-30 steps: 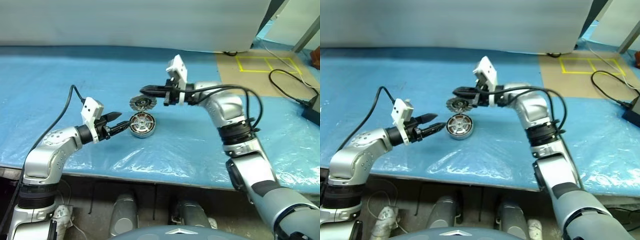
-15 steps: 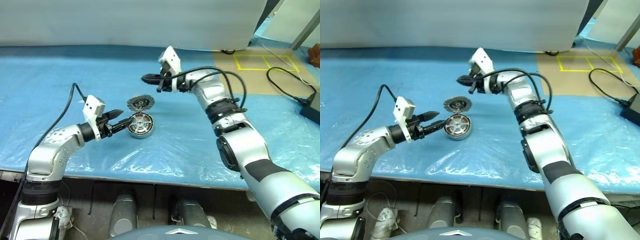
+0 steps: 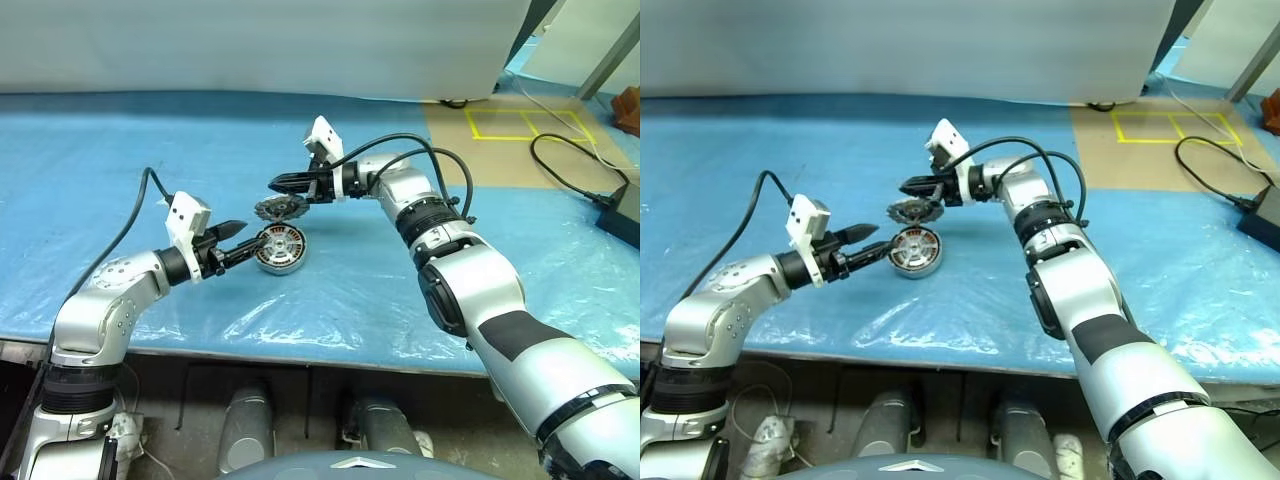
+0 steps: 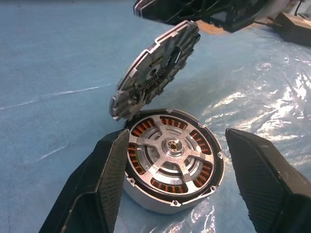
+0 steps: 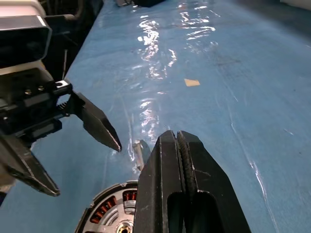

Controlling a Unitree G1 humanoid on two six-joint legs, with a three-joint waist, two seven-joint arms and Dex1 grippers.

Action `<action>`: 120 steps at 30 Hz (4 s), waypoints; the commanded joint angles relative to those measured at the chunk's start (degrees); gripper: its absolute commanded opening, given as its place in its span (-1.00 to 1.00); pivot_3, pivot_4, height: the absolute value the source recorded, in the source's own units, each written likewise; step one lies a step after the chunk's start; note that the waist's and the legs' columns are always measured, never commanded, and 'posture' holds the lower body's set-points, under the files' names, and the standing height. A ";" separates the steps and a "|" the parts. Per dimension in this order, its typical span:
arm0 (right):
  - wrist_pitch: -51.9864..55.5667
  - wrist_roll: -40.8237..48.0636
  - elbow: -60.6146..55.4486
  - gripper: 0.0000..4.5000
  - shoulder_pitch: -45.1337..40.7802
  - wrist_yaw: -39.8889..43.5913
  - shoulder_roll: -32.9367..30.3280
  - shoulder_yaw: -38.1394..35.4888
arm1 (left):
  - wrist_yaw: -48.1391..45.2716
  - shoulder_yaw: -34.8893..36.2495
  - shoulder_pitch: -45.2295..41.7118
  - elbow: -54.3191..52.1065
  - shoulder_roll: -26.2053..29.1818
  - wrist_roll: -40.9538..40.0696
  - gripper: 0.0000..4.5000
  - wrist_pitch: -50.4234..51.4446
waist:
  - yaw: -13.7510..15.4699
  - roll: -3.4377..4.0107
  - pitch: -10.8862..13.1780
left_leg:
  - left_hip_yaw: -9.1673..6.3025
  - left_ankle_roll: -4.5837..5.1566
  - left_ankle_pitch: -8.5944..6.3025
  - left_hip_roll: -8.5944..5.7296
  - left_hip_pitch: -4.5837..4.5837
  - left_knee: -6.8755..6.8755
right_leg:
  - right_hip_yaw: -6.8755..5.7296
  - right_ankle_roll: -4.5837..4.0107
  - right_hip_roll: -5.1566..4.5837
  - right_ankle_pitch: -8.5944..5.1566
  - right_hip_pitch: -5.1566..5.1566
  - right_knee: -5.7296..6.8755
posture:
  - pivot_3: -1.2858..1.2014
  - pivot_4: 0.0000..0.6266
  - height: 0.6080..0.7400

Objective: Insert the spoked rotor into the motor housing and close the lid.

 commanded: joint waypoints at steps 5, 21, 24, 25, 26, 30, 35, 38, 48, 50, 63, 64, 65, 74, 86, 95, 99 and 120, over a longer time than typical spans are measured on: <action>4.93 0.17 -13.81 -1.00 6.74 3.83 0.80 2.29 | -1.30 3.36 -2.44 -2.97 1.17 -8.09 0.48 4.20 | 0.13 0.00 0.00 | 0.00 0.00 0.00 0.01 0.03 0.14 | 0.01 0.00 -0.01 0.00 0.02 0.14 | 0.03 -0.52 1.00; 6.98 -5.43 -14.65 -1.00 21.35 -7.55 1.23 7.18 | -2.34 0.88 -3.73 -0.69 5.26 -4.94 0.48 0.66 | 0.39 0.04 -0.02 | 0.03 -0.30 0.09 0.02 0.46 0.12 | 0.07 -0.04 0.00 -0.01 0.40 0.12 | 0.03 -0.52 1.00; 6.67 -5.63 -14.89 -1.00 22.80 -7.93 0.95 7.53 | -2.04 0.67 -3.98 -0.42 5.04 -4.78 0.48 0.58 | 0.40 0.10 -0.04 | 0.04 -0.46 -0.01 0.02 0.93 0.07 | 0.08 -0.04 0.00 -0.02 0.87 0.03 | 0.03 -0.52 1.00; 6.82 -5.48 -15.20 -1.00 23.05 -7.99 0.97 7.48 | -2.05 0.62 -4.04 -0.32 5.01 -4.74 0.48 0.54 | 0.41 0.12 -0.03 | 0.05 -0.46 -0.01 0.01 1.14 0.03 | 0.08 -0.03 0.00 -0.03 1.07 -0.02 | 0.03 -0.52 1.00; 7.19 -5.15 -16.03 -1.00 23.43 -7.84 1.02 7.42 | -2.03 0.49 -4.05 -0.26 4.99 -4.58 0.48 0.45 | 0.43 0.13 -0.03 | 0.06 -0.45 -0.02 0.00 1.47 -0.06 | 0.10 -0.02 0.00 -0.03 1.37 -0.14 | 0.03 -0.52 1.00; 11.63 -1.23 -22.69 -1.00 24.53 -5.48 1.26 5.61 | -1.90 0.28 -4.07 -0.19 4.75 -4.34 0.48 0.35 | 0.85 0.13 -0.02 | 0.10 -0.26 -0.15 -0.10 2.20 -0.45 | 0.19 0.02 -0.01 -0.05 2.13 -0.46 | 0.03 -0.52 1.00; 19.68 4.69 -37.01 -1.00 24.23 -3.40 -0.44 2.97 | -1.93 0.14 -3.97 -0.29 4.44 -4.34 0.48 0.28 | 1.17 0.13 -0.02 | 0.15 -0.36 -0.07 -0.12 1.90 -0.78 | 0.21 0.00 0.01 -0.07 1.71 -0.59 | 0.03 -0.52 1.00; 23.26 6.97 -43.38 -1.00 23.85 -3.46 -2.13 2.00 | -2.12 -0.14 -3.95 -0.32 4.26 -4.14 0.48 -0.02 | 1.16 0.10 -0.04 | 0.12 -0.27 0.15 -0.20 1.00 -0.72 | 0.20 0.04 0.01 -0.02 0.82 -0.46 | 0.03 -0.52 1.00; 18.49 4.79 -50.25 -0.15 30.26 -7.45 -6.31 4.37 | -1.88 0.16 -3.48 0.88 4.18 -3.48 0.49 -0.93 | 1.14 0.09 -0.04 | 0.07 -0.29 0.14 -0.21 0.50 -0.78 | 0.13 0.06 0.00 0.00 0.34 -0.46 | 0.03 -0.52 1.00; 17.71 4.55 -50.36 0.15 30.89 -8.15 -6.67 4.54 | -1.88 0.40 -3.28 0.74 4.34 -3.57 0.49 -0.91 | 1.09 0.09 -0.04 | 0.07 -0.29 0.14 -0.21 0.51 -0.77 | 0.14 0.04 0.00 -0.01 0.34 -0.46 | 0.03 -0.52 1.00; 11.88 0.35 -44.18 0.99 30.84 -13.50 -5.26 7.87 | -6.53 2.19 -2.03 5.47 9.94 1.83 0.49 -11.21 | 1.08 0.09 -0.04 | 0.07 -0.30 0.15 -0.24 0.53 -0.75 | 0.15 0.05 -0.01 -0.01 0.36 -0.47 | 0.03 -0.52 1.00; 11.22 0.07 -43.06 0.99 30.75 -13.81 -4.91 8.01 | -7.30 2.03 -1.25 4.98 10.22 1.81 0.49 -11.71 | 1.08 0.09 -0.04 | 0.07 -0.30 0.15 -0.23 0.52 -0.75 | 0.15 0.05 -0.02 -0.01 0.37 -0.47 | 0.03 -0.52 1.00; 10.50 -0.33 -42.09 0.99 30.70 -14.00 -4.70 8.23 | -7.82 1.83 -0.57 4.53 10.45 1.74 0.49 -11.82 | 1.05 0.09 -0.04 | 0.07 -0.30 0.15 -0.24 0.53 -0.76 | 0.15 0.05 -0.02 -0.01 0.37 -0.47 | 0.03 -0.52 1.00; 7.99 -1.57 -39.21 0.99 30.17 -12.91 -4.58 9.13 | -9.57 0.76 3.58 2.46 9.95 2.53 0.49 -14.78 | 1.07 0.09 -0.04 | 0.07 -0.30 0.15 -0.20 0.56 -0.75 | 0.15 0.03 -0.01 -0.02 0.37 -0.44 | 0.03 -0.52 1.00; 7.59 -1.32 -39.04 0.32 29.07 -11.10 -3.95 9.19 | -12.09 -2.07 6.55 0.89 9.95 4.49 0.49 -17.83 | 1.00 0.09 -0.04 | 0.09 -0.30 0.15 -0.19 0.62 -0.74 | 0.15 0.02 0.00 -0.03 0.42 -0.43 | 0.03 -0.52 1.00; 9.02 -0.88 -39.87 0.32 25.75 -9.36 -3.25 8.74 | -16.32 -4.43 7.05 0.47 10.91 5.94 0.49 -20.37 | 1.02 0.09 -0.04 | 0.08 -0.29 0.15 -0.19 0.61 -0.74 | 0.15 0.02 0.00 -0.03 0.42 -0.42 | 0.03 -0.52 1.00; 9.93 -0.92 -39.66 0.32 24.29 -9.40 -2.64 8.52 | -15.83 -4.67 6.18 1.54 10.25 6.61 0.49 -20.66 | 0.98 0.09 -0.04 | 0.09 -0.29 0.15 -0.18 0.60 -0.74 | 0.15 0.02 0.00 -0.03 0.39 -0.41 | 0.03 -0.52 1.00; 6.42 -6.36 -25.59 0.32 23.46 -15.72 2.56 10.80 | -15.54 0.03 9.91 2.53 13.23 7.62 0.49 -22.05 | -0.20 0.10 -0.04 | 0.14 -0.50 0.02 -0.16 1.23 -0.75 | 0.19 -0.02 0.00 -0.05 0.95 -0.42 | 0.03 -0.52 1.00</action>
